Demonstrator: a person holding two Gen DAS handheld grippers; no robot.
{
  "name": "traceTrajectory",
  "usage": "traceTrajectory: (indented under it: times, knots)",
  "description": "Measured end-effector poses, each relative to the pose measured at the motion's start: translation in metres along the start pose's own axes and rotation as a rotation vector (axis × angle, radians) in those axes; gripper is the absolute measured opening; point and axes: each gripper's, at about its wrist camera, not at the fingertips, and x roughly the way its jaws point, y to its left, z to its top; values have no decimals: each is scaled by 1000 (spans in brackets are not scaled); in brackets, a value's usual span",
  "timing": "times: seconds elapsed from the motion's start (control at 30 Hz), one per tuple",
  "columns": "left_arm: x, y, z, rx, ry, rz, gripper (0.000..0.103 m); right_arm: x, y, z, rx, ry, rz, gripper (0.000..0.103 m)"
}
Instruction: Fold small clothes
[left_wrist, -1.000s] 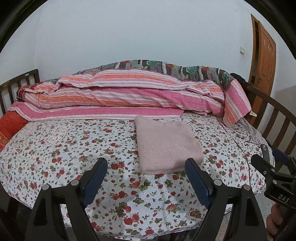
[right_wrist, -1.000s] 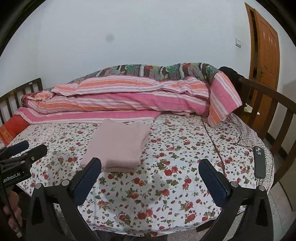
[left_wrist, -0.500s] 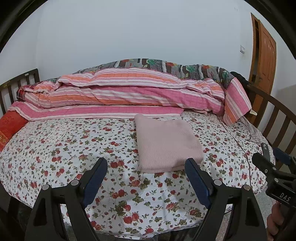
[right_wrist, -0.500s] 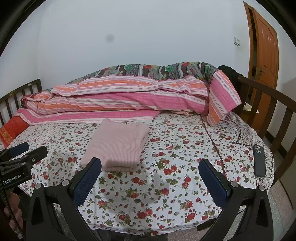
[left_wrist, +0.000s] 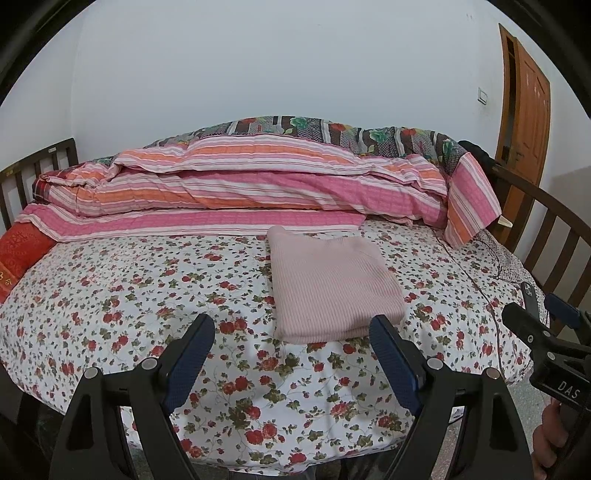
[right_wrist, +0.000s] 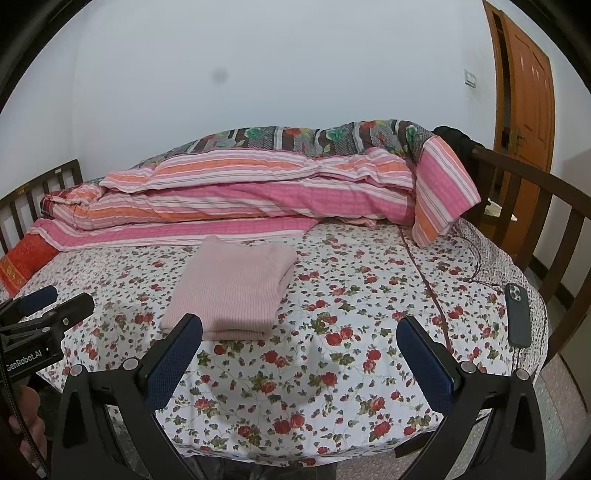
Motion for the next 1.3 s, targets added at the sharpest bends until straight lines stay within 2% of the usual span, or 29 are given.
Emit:
traceTrajectory:
  times: [1.3]
  knots:
    - [-2, 8, 4, 11, -6, -6, 85, 0, 7, -4, 8, 4, -2, 103]
